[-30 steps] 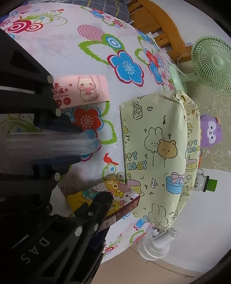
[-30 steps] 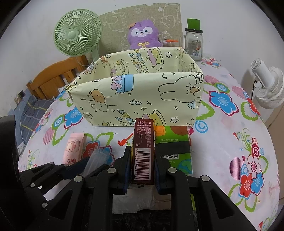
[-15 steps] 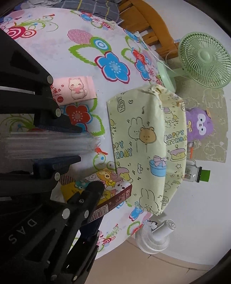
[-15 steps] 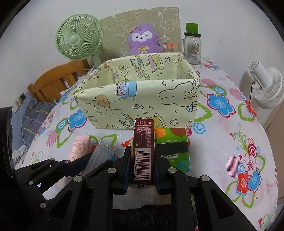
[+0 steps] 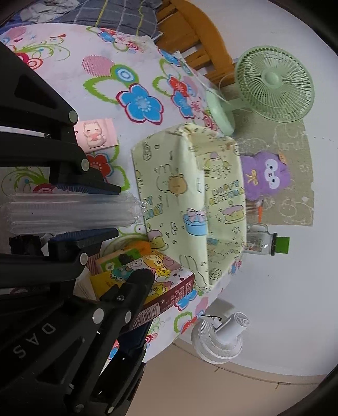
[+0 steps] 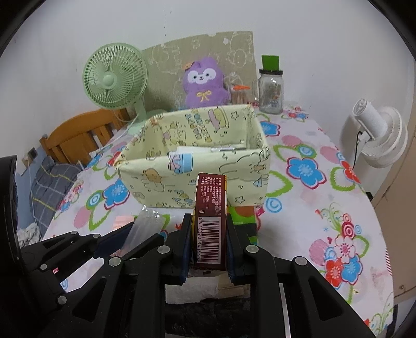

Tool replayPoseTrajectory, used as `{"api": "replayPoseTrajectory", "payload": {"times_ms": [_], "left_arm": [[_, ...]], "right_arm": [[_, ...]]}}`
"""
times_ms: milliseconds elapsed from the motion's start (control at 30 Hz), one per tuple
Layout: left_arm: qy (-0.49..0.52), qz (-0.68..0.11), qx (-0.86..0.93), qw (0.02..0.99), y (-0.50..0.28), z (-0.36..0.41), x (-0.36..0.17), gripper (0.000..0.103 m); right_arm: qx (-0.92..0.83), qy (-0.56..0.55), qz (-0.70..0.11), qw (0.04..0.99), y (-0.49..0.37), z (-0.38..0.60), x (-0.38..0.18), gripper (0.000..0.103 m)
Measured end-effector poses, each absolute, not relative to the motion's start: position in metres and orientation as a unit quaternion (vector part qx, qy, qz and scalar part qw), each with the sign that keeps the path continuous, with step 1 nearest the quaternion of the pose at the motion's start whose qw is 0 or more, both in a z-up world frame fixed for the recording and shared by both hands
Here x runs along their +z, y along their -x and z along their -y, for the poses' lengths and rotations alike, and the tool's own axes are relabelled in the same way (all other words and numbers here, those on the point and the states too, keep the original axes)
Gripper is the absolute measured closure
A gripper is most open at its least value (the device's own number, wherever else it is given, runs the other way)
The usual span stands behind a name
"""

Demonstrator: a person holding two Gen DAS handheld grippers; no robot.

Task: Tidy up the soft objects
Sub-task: 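Lift the tube and box and carry both over the yellow basket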

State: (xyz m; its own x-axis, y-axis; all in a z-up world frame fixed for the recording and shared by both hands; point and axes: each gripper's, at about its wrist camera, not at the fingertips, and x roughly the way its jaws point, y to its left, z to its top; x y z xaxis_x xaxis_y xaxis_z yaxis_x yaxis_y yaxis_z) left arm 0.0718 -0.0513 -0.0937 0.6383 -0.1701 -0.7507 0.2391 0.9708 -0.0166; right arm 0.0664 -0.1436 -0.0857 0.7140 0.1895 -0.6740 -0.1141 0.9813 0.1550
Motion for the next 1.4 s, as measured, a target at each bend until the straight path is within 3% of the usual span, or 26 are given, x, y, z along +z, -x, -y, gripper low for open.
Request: {"api": "replayPoseTrajectory", "payload": {"times_ms": [1400], "left_arm": [[-0.050, -0.331, -0.105, 0.937, -0.072, 0.051, -0.032, 0.078]], "right_arm": [[0.062, -0.038, -0.289, 0.954, -0.060, 0.148, -0.020, 0.078]]}}
